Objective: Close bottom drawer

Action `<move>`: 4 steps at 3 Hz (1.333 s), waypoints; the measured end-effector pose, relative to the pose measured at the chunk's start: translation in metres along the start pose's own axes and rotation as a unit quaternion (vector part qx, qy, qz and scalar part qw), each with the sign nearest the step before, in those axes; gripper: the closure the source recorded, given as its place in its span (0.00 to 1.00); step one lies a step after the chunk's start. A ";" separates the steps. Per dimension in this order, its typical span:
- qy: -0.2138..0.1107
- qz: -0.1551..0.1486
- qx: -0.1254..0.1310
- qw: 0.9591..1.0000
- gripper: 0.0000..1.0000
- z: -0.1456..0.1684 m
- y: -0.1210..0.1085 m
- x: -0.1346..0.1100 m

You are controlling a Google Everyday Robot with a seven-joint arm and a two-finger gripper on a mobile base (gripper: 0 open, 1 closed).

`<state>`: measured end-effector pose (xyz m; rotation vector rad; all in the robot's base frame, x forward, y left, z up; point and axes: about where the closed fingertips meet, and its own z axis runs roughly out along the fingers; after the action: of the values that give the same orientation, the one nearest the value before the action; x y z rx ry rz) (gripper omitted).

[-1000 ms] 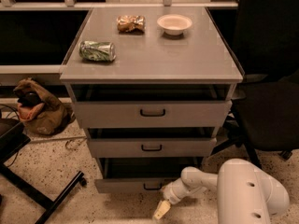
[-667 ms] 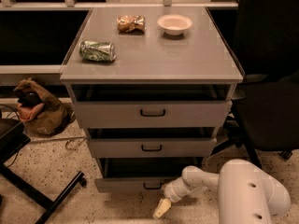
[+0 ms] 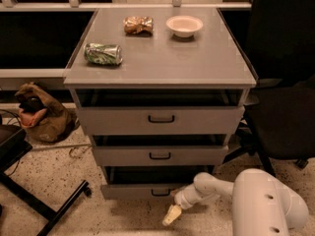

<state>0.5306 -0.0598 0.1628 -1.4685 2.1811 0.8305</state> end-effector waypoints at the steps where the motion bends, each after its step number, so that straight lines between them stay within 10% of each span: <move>1: -0.006 -0.003 0.019 1.000 0.00 -0.004 -0.010 -0.002; 4: -0.012 -0.006 0.031 0.999 0.00 0.001 -0.013 -0.004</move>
Offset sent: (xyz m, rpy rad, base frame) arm 0.0111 -0.0044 0.0021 -0.0036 -0.0349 -0.0219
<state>0.5439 -0.0598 0.1608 -1.4337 2.1585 0.7665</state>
